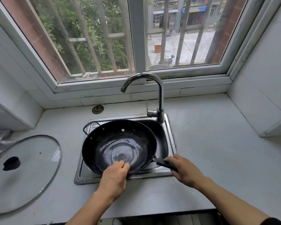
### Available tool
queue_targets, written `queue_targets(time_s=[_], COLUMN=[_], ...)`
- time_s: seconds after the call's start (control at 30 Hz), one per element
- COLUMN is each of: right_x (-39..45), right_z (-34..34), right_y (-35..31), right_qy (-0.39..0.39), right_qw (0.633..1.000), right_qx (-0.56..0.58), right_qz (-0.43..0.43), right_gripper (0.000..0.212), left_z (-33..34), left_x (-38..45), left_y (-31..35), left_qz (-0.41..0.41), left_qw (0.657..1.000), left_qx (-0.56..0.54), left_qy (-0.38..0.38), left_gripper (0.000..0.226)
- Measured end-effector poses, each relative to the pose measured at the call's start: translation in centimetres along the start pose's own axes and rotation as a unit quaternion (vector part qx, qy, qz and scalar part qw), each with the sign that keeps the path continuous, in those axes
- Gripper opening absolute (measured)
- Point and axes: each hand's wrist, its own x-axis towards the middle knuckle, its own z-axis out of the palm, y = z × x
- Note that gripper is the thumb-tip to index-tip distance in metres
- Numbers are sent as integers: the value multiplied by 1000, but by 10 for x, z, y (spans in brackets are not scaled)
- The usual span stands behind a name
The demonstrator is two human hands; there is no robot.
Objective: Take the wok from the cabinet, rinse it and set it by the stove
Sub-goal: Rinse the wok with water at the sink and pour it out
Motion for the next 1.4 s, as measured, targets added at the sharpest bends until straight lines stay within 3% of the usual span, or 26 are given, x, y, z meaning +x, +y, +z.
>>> queue_targets(time_s=[0.17,0.7,1.07,1.17,1.4], right_x=[-7,23,34,34,34], right_z=[8,-19,-12,-5,3], right_y=[3,24,42,42,49], right_qy=[31,53,67,69,86], right_qw=[999,993,996,997,994], right_qx=[-28,-100,-55,-29,-27], right_qz=[1,-41,-9,11,60], right_gripper=[41,40,39,32,38], left_z=[-7,17,24,18,-20], left_x=[4,15,26,28,63], left_y=[6,23,26,19,-25], left_qz=[22,-35,-14,10,-104], left_qw=[998,999,999,999,994], left_qx=[52,13,23,-3,0], left_qy=[-10,4,-32,-32,39], left_gripper=[47,45,51,43,40])
